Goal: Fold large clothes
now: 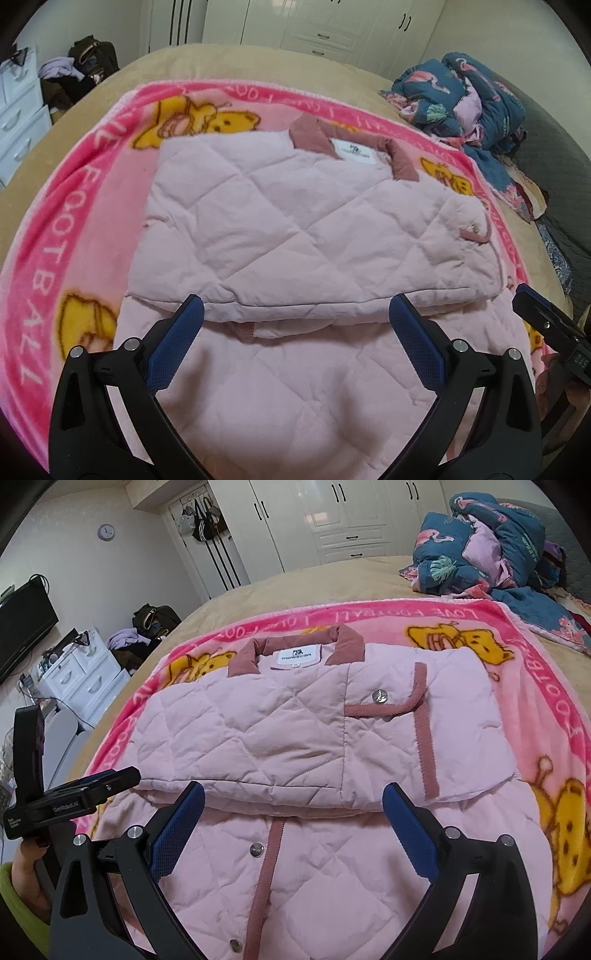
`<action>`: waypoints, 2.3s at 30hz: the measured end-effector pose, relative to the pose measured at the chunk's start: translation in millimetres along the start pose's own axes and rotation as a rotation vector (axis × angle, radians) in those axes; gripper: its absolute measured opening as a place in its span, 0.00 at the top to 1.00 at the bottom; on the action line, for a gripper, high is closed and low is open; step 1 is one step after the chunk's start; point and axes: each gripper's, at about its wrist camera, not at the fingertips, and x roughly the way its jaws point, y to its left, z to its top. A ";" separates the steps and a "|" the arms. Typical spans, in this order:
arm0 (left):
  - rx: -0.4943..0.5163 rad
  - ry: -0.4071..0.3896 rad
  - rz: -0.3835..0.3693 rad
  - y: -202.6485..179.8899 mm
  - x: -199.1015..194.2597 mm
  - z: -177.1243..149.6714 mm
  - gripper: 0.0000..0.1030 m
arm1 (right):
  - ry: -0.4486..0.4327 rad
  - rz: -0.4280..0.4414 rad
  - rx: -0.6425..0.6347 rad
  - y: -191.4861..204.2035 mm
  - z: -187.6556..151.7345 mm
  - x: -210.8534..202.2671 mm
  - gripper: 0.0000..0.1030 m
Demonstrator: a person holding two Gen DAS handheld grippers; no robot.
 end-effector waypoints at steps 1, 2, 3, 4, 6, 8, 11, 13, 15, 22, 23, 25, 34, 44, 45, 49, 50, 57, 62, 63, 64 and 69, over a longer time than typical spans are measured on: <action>0.002 -0.008 -0.004 -1.6 -5.5 0.2 0.09 | -0.005 0.002 -0.001 0.6 0.1 -3.6 0.06; 0.003 -0.014 -0.005 -3.1 -9.5 0.4 0.09 | -0.009 0.001 0.000 1.3 0.2 -6.8 0.06; 0.005 -0.018 -0.005 -4.2 -12.6 0.2 0.09 | -0.013 0.002 0.001 1.6 0.1 -11.0 0.06; 0.008 -0.024 -0.006 -5.7 -16.4 0.1 0.09 | -0.018 0.007 0.000 2.4 0.1 -14.7 0.06; 0.013 -0.037 -0.008 -8.8 -25.0 -0.3 0.09 | -0.027 0.008 -0.001 4.0 0.1 -22.2 0.06; 0.014 -0.044 -0.008 -11.4 -31.5 -0.6 0.09 | -0.038 0.013 -0.002 5.7 -0.1 -29.8 0.06; 0.018 -0.059 -0.011 -14.6 -42.3 -1.9 0.09 | -0.049 0.014 -0.006 8.0 -0.3 -38.7 0.06; 0.023 -0.072 -0.013 -17.4 -50.2 -3.1 0.09 | -0.057 0.014 -0.010 10.2 -1.0 -45.8 0.06; 0.025 -0.082 -0.017 -18.8 -57.4 -4.6 0.09 | -0.065 0.016 -0.012 12.7 -2.2 -53.2 0.06; 0.037 -0.114 -0.026 -25.2 -79.9 -11.3 0.09 | -0.093 0.019 -0.019 18.2 -7.0 -77.7 0.06; 0.039 -0.120 -0.027 -26.6 -84.1 -12.7 0.09 | -0.098 0.020 -0.019 18.6 -7.9 -82.3 0.06; 0.041 -0.128 -0.030 -28.1 -89.0 -14.9 0.09 | -0.104 0.021 -0.020 19.0 -9.4 -89.5 0.06; 0.052 -0.152 -0.055 -33.8 -113.7 -29.1 0.09 | -0.124 0.021 -0.024 17.1 -21.8 -117.0 0.06; 0.072 -0.155 -0.064 -36.2 -129.1 -54.3 0.09 | -0.130 0.005 -0.036 11.2 -47.5 -142.0 0.06; 0.072 -0.155 -0.063 -36.8 -130.4 -56.5 0.09 | -0.130 0.005 -0.036 10.4 -48.5 -142.9 0.06; 0.082 -0.148 -0.061 -36.3 -132.2 -67.1 0.09 | -0.129 0.002 -0.037 7.7 -55.5 -148.4 0.04; 0.083 -0.146 -0.059 -35.5 -132.4 -69.8 0.09 | -0.129 -0.002 -0.042 7.2 -57.9 -150.1 0.04; 0.081 -0.130 -0.038 -28.7 -130.0 -90.8 0.09 | -0.103 -0.016 -0.044 1.4 -75.9 -152.6 0.04; 0.070 -0.118 -0.029 -23.2 -128.1 -105.7 0.09 | -0.083 -0.021 -0.038 -4.9 -91.0 -153.5 0.04; 0.072 -0.116 -0.023 -22.4 -127.8 -109.3 0.09 | -0.080 -0.023 -0.037 -6.2 -93.5 -153.5 0.04; 0.075 -0.115 -0.017 -21.9 -127.6 -111.7 0.09 | -0.076 -0.025 -0.035 -7.7 -96.0 -153.9 0.04; 0.070 -0.093 -0.003 -16.7 -123.5 -126.9 0.09 | -0.064 -0.029 -0.028 -14.5 -105.1 -155.7 0.04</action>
